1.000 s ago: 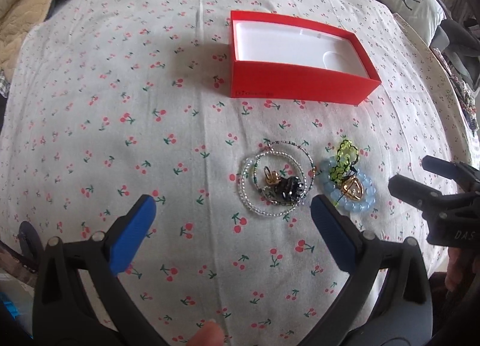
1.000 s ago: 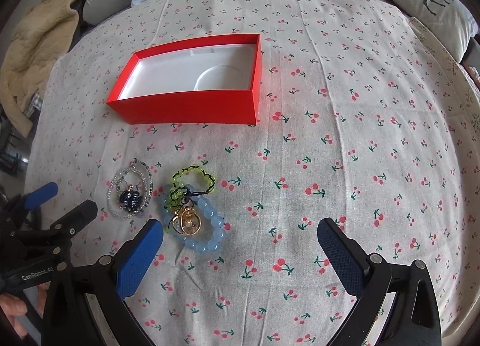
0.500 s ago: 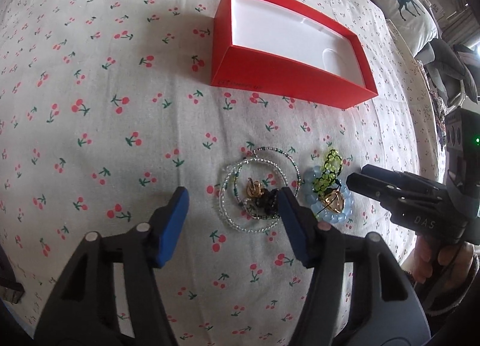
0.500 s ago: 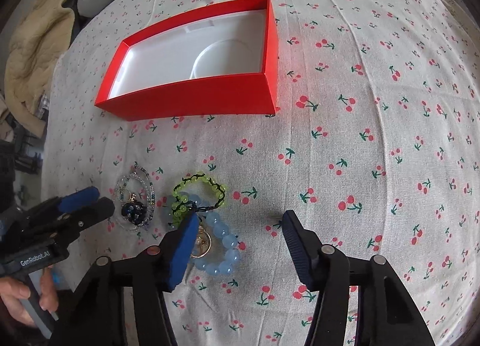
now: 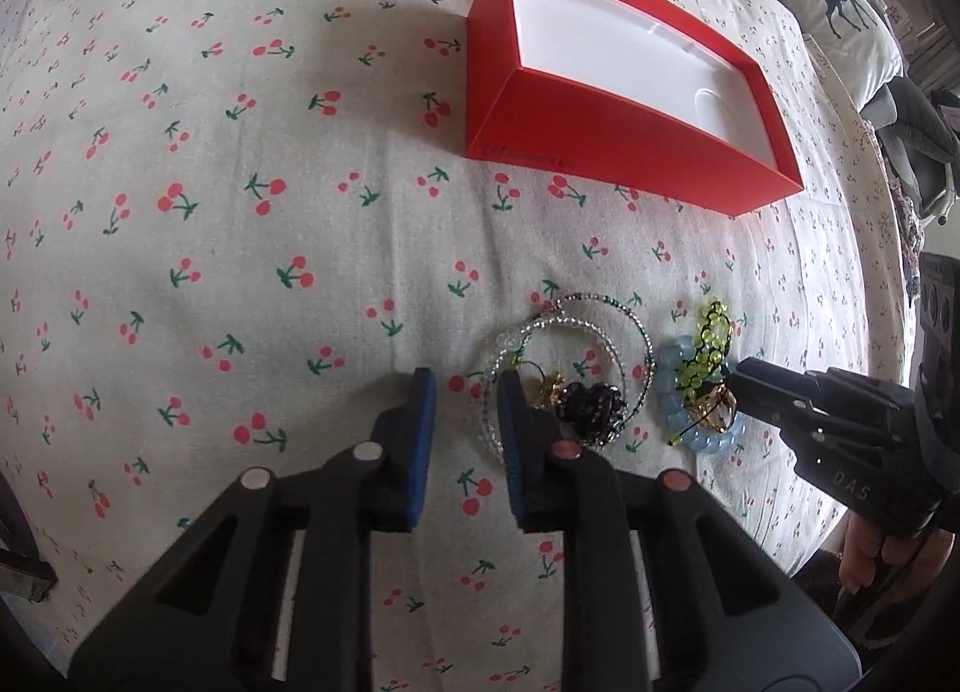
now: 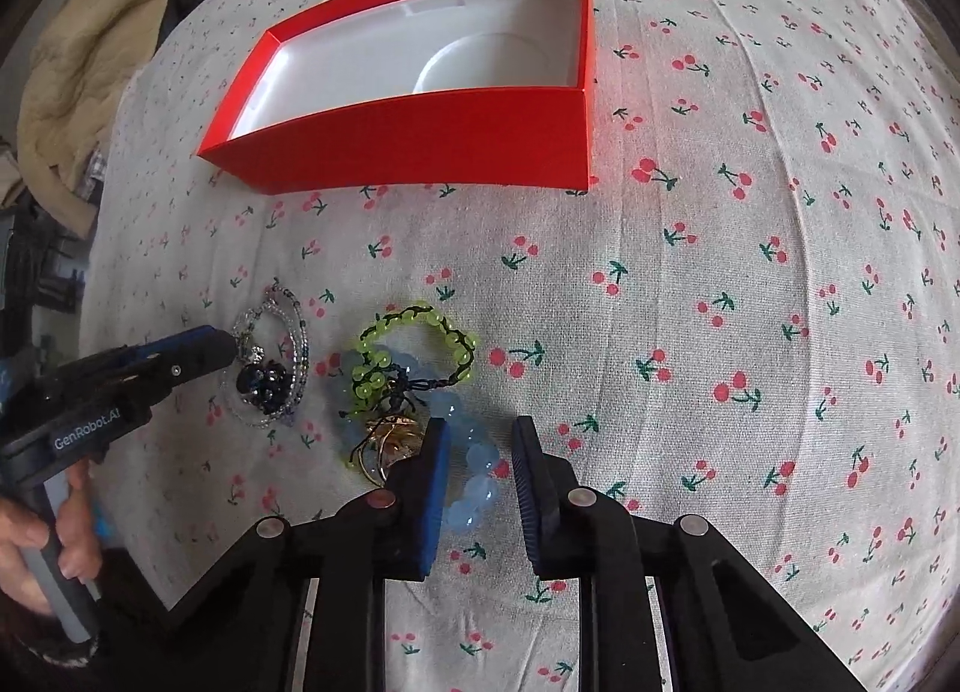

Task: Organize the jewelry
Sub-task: 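Grasp the clear bead bracelet with the left tool while the right tool grasps the blue bead bracelet, then lift both bracelets and carry them over the red box with both tools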

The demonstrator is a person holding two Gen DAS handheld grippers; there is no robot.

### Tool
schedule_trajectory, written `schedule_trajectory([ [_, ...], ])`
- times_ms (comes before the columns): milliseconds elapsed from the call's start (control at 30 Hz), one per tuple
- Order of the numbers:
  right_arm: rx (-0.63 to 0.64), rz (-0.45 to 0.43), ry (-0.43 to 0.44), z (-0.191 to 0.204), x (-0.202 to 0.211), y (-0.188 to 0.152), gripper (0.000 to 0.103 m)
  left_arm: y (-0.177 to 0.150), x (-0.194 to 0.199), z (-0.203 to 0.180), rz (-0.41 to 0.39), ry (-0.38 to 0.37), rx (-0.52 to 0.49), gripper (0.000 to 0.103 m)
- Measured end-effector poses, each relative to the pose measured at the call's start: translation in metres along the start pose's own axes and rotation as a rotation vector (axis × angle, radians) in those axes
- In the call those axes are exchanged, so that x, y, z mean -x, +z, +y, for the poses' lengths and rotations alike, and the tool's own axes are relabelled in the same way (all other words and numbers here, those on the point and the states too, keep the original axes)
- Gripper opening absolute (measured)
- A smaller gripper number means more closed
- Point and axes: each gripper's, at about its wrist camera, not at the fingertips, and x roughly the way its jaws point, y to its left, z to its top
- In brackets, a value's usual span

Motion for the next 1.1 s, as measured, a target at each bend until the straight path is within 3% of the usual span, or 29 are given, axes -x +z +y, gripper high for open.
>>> schedule_trajectory([
  [300, 0.081, -0.036, -0.089, 0.022, -0.008, -0.007, 0.012, -0.009, -0.001, -0.002, 0.003, 0.015, -0.029, 0.005],
  [567, 0.047, -0.086, -0.06, 0.011, 0.02, -0.011, 0.012, -0.013, 0.026, -0.006, -0.072, -0.001, -0.037, 0.005],
  [1100, 0.057, -0.23, 0.014, 0.028, 0.083, -0.012, 0.012, -0.01, 0.076, -0.031, -0.237, -0.038, -0.067, 0.005],
])
